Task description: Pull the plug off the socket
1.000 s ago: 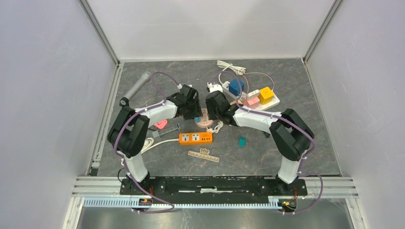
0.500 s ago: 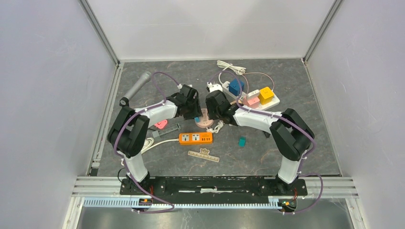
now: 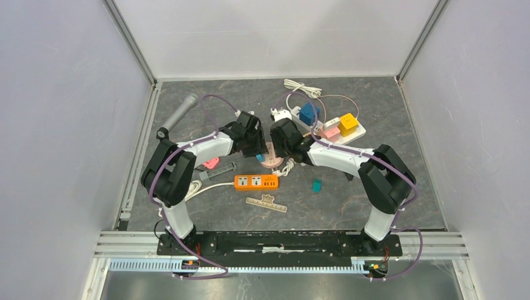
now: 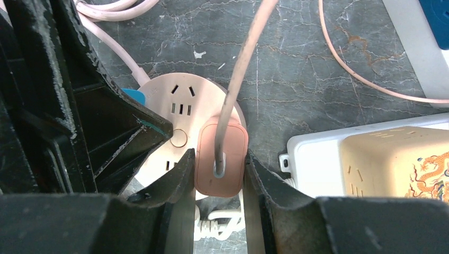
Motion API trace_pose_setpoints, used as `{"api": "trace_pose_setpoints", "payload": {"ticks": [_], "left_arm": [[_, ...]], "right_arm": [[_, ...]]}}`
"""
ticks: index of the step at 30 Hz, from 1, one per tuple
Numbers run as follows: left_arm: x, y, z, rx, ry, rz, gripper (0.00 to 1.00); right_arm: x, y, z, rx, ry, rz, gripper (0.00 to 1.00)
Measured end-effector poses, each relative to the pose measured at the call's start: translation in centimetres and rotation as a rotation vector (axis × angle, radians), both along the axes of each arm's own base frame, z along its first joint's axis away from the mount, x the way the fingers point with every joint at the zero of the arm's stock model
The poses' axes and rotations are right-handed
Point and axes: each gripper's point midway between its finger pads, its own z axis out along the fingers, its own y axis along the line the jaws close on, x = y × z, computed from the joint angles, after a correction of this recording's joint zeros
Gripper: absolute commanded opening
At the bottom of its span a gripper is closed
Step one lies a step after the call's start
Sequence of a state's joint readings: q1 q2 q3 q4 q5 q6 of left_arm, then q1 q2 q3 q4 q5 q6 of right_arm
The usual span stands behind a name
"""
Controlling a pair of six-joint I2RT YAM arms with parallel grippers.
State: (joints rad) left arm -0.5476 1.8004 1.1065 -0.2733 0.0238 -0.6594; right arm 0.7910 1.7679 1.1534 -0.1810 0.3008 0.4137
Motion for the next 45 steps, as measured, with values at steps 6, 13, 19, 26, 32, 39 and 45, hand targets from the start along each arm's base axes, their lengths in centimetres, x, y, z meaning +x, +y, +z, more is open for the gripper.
{"api": "trace_pose_setpoints", "payload": {"ticks": [6, 13, 19, 26, 32, 39, 45], "left_arm": [[-0.1, -0.1, 0.0, -0.004, 0.002, -0.004, 0.53], [-0.1, -0.1, -0.1, -0.004, 0.003, -0.005, 0.53], [0.1, 0.4, -0.3, 0.015, 0.004, 0.008, 0.53], [0.0, 0.4, -0.3, 0.018, 0.003, 0.004, 0.54], [0.0, 0.0, -0.3, 0.007, 0.003, -0.008, 0.54], [-0.2, 0.0, -0.1, 0.003, 0.008, -0.012, 0.53], [-0.2, 0.0, -0.1, 0.002, 0.007, -0.013, 0.53]], "right_arm": [[-0.1, -0.1, -0.1, -0.005, 0.000, 0.000, 0.00], [-0.3, 0.1, -0.3, -0.039, -0.019, -0.004, 0.00], [-0.2, 1.0, -0.9, -0.145, -0.054, -0.003, 0.00], [0.1, 0.4, -0.7, -0.041, -0.008, 0.004, 0.00], [-0.2, 0.1, -0.6, 0.054, 0.037, 0.004, 0.00], [-0.8, 0.2, 0.0, -0.054, -0.026, -0.011, 0.00], [-0.6, 0.1, 0.1, -0.043, -0.026, -0.007, 0.00]]}}
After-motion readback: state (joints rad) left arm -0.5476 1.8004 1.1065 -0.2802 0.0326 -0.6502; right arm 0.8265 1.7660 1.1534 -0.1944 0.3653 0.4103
